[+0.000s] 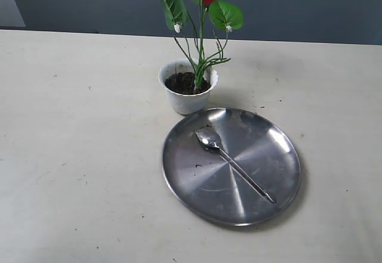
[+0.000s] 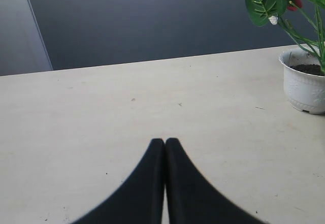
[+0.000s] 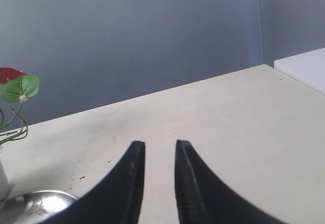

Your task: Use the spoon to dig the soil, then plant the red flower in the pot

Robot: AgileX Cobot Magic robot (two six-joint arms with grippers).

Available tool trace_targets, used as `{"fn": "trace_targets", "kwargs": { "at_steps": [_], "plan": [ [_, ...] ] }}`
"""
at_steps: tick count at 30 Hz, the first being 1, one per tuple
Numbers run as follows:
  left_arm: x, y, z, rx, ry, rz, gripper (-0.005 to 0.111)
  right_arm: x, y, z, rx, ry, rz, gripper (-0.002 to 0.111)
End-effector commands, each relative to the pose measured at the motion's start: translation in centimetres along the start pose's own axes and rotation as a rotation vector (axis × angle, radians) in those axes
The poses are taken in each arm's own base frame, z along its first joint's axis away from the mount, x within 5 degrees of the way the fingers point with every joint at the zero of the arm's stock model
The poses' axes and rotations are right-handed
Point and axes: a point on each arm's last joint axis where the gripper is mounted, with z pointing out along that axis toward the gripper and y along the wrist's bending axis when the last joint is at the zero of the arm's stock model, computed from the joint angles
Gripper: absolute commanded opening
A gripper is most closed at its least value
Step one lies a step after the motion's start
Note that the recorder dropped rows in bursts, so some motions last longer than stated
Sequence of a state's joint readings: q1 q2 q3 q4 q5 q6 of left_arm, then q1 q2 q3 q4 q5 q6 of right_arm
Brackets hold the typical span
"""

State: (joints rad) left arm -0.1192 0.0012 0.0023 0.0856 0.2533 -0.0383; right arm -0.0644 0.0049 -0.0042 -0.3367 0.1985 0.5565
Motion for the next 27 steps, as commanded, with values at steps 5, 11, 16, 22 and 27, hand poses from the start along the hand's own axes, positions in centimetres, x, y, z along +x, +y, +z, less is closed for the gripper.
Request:
{"fn": "trace_targets", "kwargs": {
  "at_steps": [5, 11, 16, 22, 27],
  "plan": [
    [-0.21, -0.03, -0.03, 0.006, -0.017, -0.005, 0.001, 0.04, -0.04, -0.01, 0.003, -0.009, -0.011, 0.022],
    [-0.21, -0.03, -0.03, 0.006, -0.017, -0.005, 0.001, 0.04, -0.04, -0.01, 0.003, -0.009, -0.011, 0.022],
    [-0.21, -0.03, -0.03, 0.006, -0.017, -0.005, 0.001, 0.05, -0.03, -0.01, 0.002, -0.008, -0.003, 0.022],
    [-0.21, -0.03, -0.03, 0.006, -0.017, -0.005, 0.001, 0.05, -0.02, -0.01, 0.001, -0.008, 0.001, 0.022],
    [-0.21, -0.03, -0.03, 0.006, -0.017, -0.005, 0.001, 0.05, -0.02, -0.01, 0.001, -0.008, 0.001, 0.022]
  ]
}}
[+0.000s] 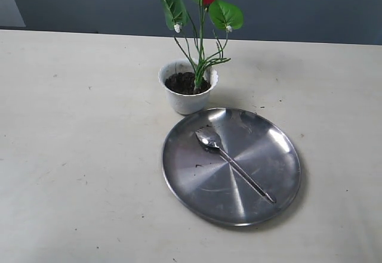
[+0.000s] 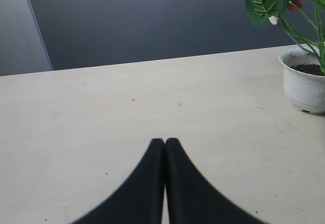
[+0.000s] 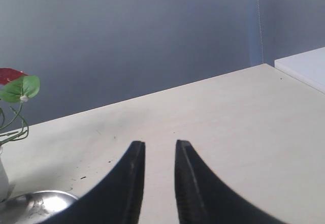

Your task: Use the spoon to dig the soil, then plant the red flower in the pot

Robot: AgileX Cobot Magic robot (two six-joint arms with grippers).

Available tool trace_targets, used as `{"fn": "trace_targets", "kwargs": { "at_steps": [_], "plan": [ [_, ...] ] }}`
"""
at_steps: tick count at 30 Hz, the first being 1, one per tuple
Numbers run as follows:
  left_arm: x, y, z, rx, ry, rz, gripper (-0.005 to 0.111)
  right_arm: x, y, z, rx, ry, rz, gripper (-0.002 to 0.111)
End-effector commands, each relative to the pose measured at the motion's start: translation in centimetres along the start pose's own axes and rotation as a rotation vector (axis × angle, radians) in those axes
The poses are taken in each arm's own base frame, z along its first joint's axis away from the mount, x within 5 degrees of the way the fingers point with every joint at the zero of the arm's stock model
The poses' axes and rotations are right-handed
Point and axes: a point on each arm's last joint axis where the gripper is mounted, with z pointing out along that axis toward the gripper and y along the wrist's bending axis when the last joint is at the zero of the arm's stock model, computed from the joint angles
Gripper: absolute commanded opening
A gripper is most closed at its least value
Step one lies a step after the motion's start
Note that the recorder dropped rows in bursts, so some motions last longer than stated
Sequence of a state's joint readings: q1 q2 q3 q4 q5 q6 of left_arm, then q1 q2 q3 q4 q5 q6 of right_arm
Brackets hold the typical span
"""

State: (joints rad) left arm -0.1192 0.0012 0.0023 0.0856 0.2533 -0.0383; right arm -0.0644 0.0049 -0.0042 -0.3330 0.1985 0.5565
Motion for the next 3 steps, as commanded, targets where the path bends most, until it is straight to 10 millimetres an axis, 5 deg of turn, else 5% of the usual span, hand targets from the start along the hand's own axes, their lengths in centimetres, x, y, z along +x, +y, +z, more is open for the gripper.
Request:
{"fn": "trace_targets", "kwargs": {
  "at_steps": [1, 3],
  "plan": [
    [-0.21, -0.03, -0.03, 0.006, -0.017, -0.005, 0.001, 0.05, -0.03, -0.01, 0.002, -0.008, -0.003, 0.022],
    [-0.21, -0.03, -0.03, 0.006, -0.017, -0.005, 0.001, 0.05, -0.03, -0.01, 0.002, -0.008, -0.003, 0.022]
  ]
}}
